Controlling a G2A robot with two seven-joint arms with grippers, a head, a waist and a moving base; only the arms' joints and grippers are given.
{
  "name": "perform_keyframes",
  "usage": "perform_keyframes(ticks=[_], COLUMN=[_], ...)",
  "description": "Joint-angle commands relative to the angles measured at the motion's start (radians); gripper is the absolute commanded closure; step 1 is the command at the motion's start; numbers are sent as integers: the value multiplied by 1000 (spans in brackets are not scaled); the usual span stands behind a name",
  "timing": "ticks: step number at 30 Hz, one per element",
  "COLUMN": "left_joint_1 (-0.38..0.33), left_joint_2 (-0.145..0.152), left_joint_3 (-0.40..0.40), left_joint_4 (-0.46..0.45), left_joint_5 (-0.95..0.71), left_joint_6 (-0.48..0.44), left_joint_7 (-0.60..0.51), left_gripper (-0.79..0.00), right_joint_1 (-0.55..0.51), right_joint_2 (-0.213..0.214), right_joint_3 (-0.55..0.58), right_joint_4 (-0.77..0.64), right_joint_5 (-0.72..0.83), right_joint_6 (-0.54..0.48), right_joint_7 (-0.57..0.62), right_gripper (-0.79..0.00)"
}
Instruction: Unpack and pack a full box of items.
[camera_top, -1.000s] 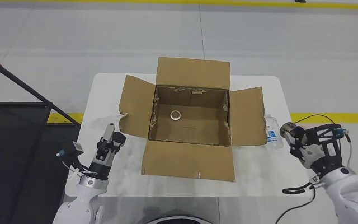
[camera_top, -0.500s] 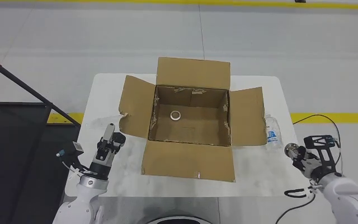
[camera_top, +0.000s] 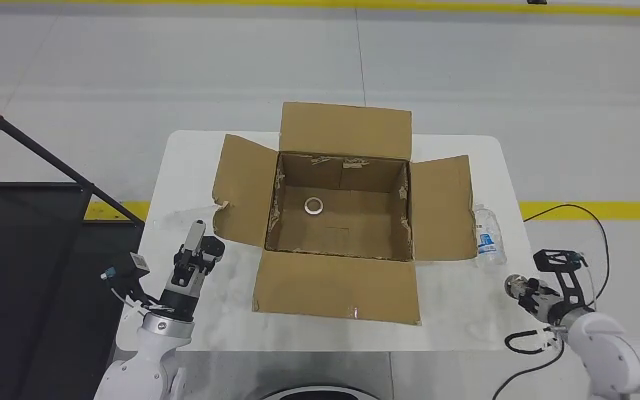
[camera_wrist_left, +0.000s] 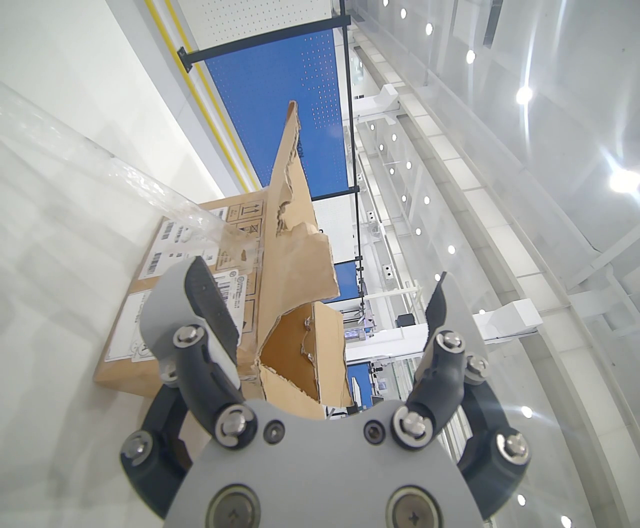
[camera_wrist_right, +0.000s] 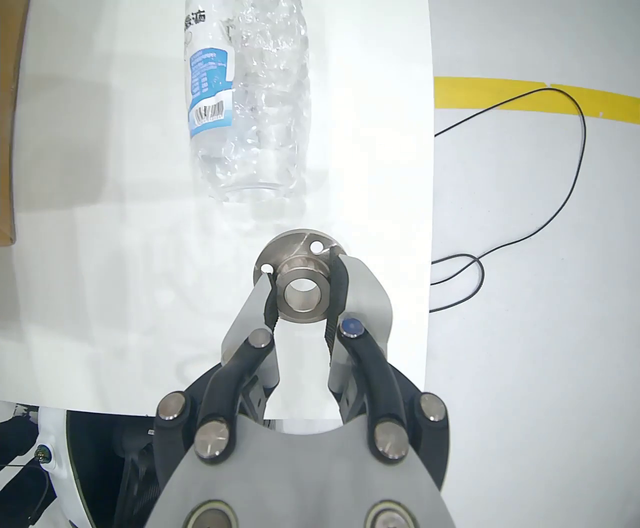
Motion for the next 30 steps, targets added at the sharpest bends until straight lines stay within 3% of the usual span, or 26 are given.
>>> perform_keyframes(ticks=[1, 13, 27, 30], left_joint_1=[0, 0, 0, 0], left_joint_2=[0, 0, 0, 0], left_joint_3=[0, 0, 0, 0], left_joint_4=[0, 0, 0, 0], left_joint_5=[0, 0, 0, 0], left_joint_6=[0, 0, 0, 0], left_joint_7=[0, 0, 0, 0], left_gripper=[-785, -785, -785, -785], right_joint_1=[20, 134, 186, 188], right_joint_2=[3, 18, 28, 29], right_joint_3=[-12, -97, -134, -144], right_joint_4=[17, 114, 177, 175], right_joint_5=[-5, -76, -76, -75], right_joint_6=[-3, 17, 17, 27], right_joint_7=[6, 79, 83, 83], right_gripper=[0, 0, 0, -77])
